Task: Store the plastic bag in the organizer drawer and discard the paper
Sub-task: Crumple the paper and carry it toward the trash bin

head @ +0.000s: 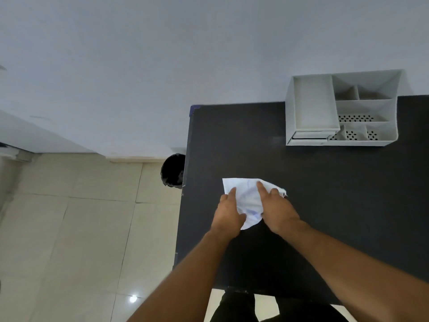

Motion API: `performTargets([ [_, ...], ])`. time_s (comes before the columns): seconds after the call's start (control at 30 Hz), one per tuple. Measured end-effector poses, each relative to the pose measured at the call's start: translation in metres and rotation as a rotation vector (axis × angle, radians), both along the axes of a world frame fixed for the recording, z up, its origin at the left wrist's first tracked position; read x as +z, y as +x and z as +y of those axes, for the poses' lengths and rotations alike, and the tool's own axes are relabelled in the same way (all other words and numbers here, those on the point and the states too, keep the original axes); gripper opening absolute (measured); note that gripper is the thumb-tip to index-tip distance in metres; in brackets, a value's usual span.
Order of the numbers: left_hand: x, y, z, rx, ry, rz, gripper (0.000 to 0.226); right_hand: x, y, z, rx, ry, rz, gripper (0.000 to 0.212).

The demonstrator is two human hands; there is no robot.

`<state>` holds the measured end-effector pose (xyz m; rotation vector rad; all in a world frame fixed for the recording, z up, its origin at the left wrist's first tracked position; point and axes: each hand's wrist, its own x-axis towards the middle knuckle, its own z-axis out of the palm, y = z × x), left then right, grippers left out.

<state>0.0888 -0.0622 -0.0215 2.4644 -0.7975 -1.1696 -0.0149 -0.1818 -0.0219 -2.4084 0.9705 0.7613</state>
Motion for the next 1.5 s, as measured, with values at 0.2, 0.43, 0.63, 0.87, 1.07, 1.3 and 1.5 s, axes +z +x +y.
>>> performTargets([
  [0.2,0.0,0.003,0.013,0.176,-0.119,0.356,0.064,0.003,0.009,0.013,-0.587,0.589,-0.336,0.053],
  [0.43,0.025,0.033,0.056,0.241,-0.194,0.506,0.02,0.028,0.024,0.039,-0.76,0.907,-0.395,0.022],
  [0.63,0.049,0.05,0.083,0.396,-0.222,0.328,0.028,0.065,0.034,0.087,-0.775,1.059,-0.557,0.05],
  [0.87,0.069,0.044,0.121,0.426,-0.238,0.312,0.016,0.094,0.031,0.119,-0.035,0.442,-0.375,0.089],
  [1.07,0.076,0.017,0.164,0.485,-0.295,0.321,0.022,0.099,0.021,0.148,0.191,0.274,-0.548,0.046],
  [1.3,0.085,-0.011,0.249,0.848,-0.389,0.5,0.039,0.082,0.024,0.209,0.113,0.329,-0.601,0.008],
  [1.5,0.099,0.007,0.332,0.876,-0.418,0.354,0.022,0.087,0.061,0.281,-0.031,0.661,-0.524,0.016],
])
